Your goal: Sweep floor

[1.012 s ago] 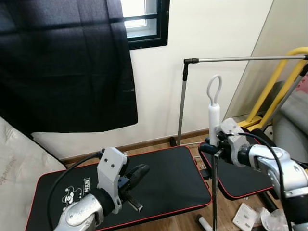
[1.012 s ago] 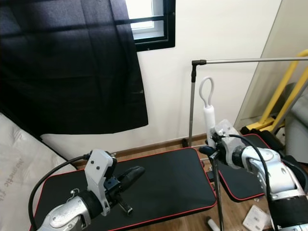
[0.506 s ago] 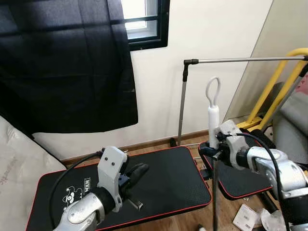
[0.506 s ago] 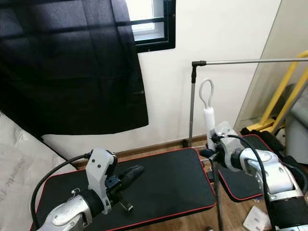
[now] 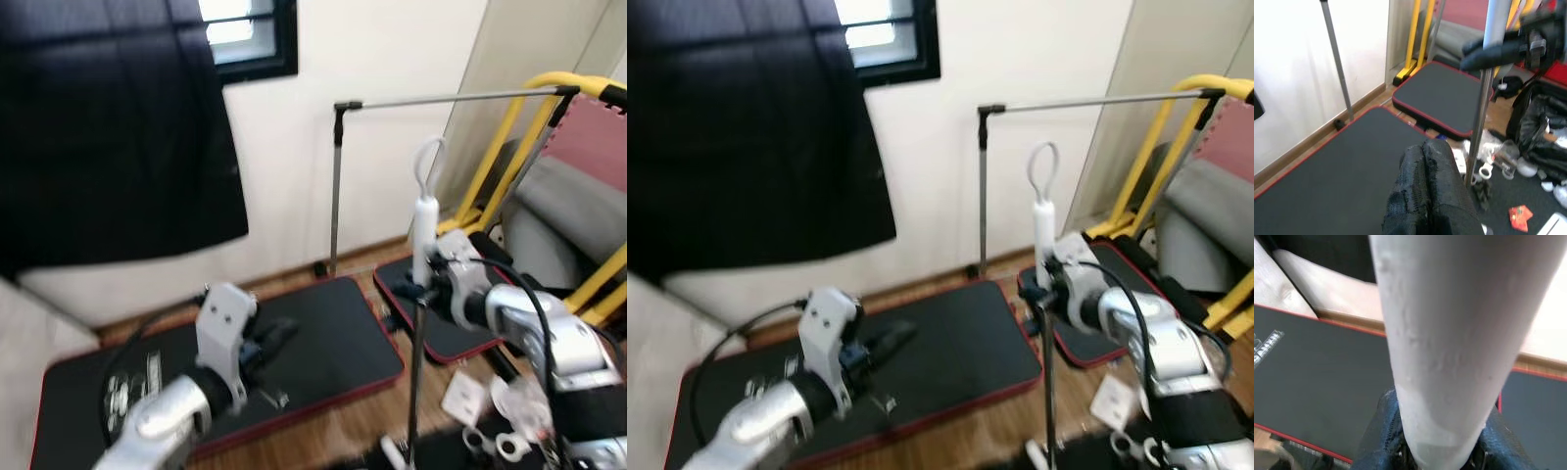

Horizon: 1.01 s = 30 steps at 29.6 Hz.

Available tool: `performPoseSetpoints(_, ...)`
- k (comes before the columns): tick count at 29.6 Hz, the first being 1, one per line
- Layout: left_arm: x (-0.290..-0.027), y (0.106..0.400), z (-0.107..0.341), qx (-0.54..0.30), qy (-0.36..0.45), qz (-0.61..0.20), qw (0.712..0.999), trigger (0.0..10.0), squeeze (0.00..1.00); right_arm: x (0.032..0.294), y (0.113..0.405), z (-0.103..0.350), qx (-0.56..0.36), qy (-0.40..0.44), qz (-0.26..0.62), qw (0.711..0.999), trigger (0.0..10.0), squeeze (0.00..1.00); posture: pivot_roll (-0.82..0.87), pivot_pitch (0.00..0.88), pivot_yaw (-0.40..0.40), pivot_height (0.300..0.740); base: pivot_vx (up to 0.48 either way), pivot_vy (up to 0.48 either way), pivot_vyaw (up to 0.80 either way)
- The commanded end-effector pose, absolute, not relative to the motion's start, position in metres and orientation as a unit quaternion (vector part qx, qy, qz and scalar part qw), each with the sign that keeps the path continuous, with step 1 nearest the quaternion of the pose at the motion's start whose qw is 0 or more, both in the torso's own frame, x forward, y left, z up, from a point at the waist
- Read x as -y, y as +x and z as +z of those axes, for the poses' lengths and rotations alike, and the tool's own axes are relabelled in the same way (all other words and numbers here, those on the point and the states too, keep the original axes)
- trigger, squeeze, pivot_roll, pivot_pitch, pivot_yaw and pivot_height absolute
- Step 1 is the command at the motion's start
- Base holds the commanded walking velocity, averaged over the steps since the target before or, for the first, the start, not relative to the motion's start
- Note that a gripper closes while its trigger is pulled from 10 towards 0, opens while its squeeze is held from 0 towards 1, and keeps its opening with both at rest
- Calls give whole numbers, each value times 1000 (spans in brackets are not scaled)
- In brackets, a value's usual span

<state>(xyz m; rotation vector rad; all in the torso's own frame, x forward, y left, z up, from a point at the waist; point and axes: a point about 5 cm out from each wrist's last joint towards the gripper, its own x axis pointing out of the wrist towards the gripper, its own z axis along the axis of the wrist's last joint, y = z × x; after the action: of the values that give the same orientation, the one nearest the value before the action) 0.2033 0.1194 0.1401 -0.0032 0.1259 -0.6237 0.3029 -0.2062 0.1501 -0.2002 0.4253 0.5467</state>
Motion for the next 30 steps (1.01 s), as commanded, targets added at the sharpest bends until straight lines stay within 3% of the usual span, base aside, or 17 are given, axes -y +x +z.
performPoseSetpoints(1, -122, 205, 137, -72, 2, -270, 960, 10000, 0, 210, 303, 150, -208, -101, 256, 939, 10000, 0, -82, 18, -54, 740, -296, 0, -800)
performPoseSetpoints(5, -121, 206, 137, -71, 1, -270, 960, 10000, 0, 212, 305, 152, -204, -101, 245, 942, 10000, 0, -85, 17, -56, 740, -298, 0, -800)
performPoseSetpoints(10, -120, 207, 137, -69, 0, -269, 961, 10000, 0, 212, 307, 154, -196, -105, 239, 945, 10000, 0, -86, 16, -58, 740, -278, 0, 0)
performPoseSetpoints(16, -122, 208, 138, -65, 8, -264, 962, 10000, 0, 214, 312, 157, -182, -107, 218, 953, 10000, 0, -84, 15, -59, 740, 0, 0, -800)
performPoseSetpoints(21, -125, 210, 139, -57, 18, -254, 965, 10000, 0, 212, 320, 169, -126, -103, 189, 968, 10000, 0, -84, 16, -55, 740, 0, 0, -800)
performPoseSetpoints(22, -127, 213, 141, -48, 19, -241, 969, 10000, 0, 209, 325, 181, -78, -78, 166, 980, 10000, 0, -84, 16, -55, 740, 0, 0, -800)
performPoseSetpoints(30, -132, 217, 145, -32, 16, -216, 976, 10000, 0, 207, 334, 201, -5, -17, 114, 993, 10000, 0, -80, 15, -58, 740, 0, 0, -800)
